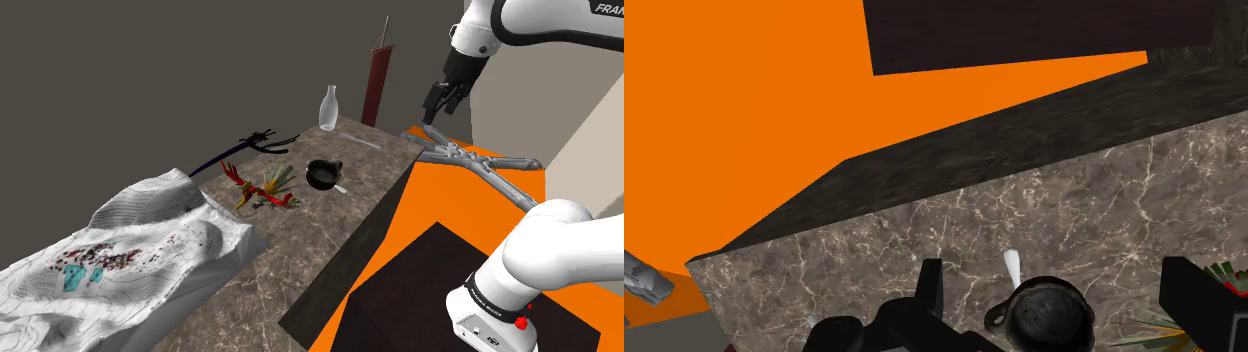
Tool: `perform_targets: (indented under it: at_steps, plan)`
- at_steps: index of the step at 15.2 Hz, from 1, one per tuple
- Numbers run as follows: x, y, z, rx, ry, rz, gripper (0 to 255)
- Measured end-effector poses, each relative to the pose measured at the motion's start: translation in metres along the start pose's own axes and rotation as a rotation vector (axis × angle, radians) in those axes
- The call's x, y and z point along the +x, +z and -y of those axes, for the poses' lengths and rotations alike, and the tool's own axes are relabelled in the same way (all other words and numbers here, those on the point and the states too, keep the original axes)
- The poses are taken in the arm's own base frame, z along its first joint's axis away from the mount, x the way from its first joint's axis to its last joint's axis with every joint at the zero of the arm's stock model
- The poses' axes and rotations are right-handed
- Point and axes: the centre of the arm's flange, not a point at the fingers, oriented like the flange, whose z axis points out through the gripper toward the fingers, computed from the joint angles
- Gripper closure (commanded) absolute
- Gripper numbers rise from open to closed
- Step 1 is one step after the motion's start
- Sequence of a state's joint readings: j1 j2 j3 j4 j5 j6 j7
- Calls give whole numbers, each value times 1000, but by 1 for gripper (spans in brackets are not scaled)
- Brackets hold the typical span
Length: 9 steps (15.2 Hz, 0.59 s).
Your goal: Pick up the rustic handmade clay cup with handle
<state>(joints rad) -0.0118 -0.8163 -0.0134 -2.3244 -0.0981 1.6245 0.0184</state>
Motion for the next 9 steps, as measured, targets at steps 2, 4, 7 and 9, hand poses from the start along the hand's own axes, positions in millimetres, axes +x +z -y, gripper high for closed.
perform_targets:
  at_steps: [2,4,7,9]
  plan:
    - [4,4,0,0,1,3,0]
    - [21,18,2,1,6,14,0]
    - [52,46,4,3,14,33,0]
    - [71,64,3,4,20,46,0]
